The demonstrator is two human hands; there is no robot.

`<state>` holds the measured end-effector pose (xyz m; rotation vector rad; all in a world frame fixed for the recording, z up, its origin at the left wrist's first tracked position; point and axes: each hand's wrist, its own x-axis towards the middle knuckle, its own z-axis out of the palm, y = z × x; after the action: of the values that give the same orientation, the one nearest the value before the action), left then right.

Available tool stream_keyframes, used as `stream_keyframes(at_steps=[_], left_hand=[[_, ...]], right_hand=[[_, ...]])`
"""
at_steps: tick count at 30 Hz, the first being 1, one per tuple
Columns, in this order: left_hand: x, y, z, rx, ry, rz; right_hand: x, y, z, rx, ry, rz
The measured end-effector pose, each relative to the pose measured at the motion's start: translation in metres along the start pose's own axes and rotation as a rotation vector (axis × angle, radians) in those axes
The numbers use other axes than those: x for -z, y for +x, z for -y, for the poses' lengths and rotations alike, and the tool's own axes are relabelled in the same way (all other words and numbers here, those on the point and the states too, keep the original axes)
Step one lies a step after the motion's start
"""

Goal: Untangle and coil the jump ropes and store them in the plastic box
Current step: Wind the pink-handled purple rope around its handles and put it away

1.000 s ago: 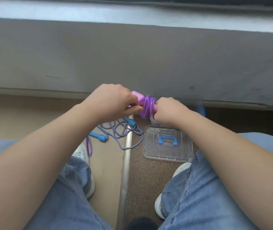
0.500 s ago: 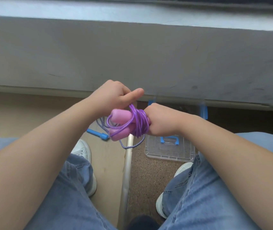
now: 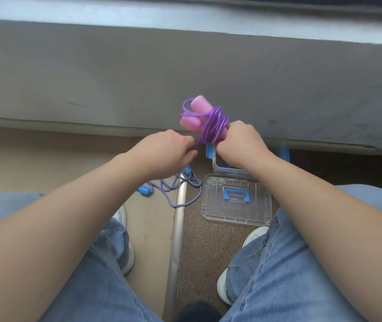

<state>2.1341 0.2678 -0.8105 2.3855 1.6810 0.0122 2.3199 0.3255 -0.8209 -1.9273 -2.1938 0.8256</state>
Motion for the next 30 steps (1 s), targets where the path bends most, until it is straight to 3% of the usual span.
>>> stream_keyframes(at_steps=[3,6,12,16,20,23,28,30], left_hand=[[0.009,-0.001,0.004,-0.149,0.232,-0.018],[0.01,0.0,0.0,-0.266,0.297,-0.106],[0.028,0.003,0.008,-0.278,0.009,-0.427],[0.028,-0.001,0.008,-0.311,0.057,-0.428],[0.023,-0.003,0.002,-0.257,-0.05,-0.309],[0.026,-0.001,-0.002,-0.043,-0.344,-0.197],[0.016,0.003,-0.006,0.35,-0.947,0.311],[0.017,0.0,-0.008,0.501,-1.125,0.415]], right_hand=[[-0.005,-0.008,0.003,0.02,-0.204,0.12],[-0.007,-0.013,0.003,0.054,-0.348,0.274],[-0.011,-0.024,0.014,0.266,-0.295,0.49],[-0.005,-0.03,0.014,0.393,-0.32,0.568],[-0.001,-0.041,0.013,0.505,-0.336,0.559],[-0.001,-0.043,0.014,0.547,-0.253,0.508],[0.0,-0.04,0.011,0.587,-0.307,0.351],[-0.002,-0.036,0.009,0.592,-0.358,0.262]])
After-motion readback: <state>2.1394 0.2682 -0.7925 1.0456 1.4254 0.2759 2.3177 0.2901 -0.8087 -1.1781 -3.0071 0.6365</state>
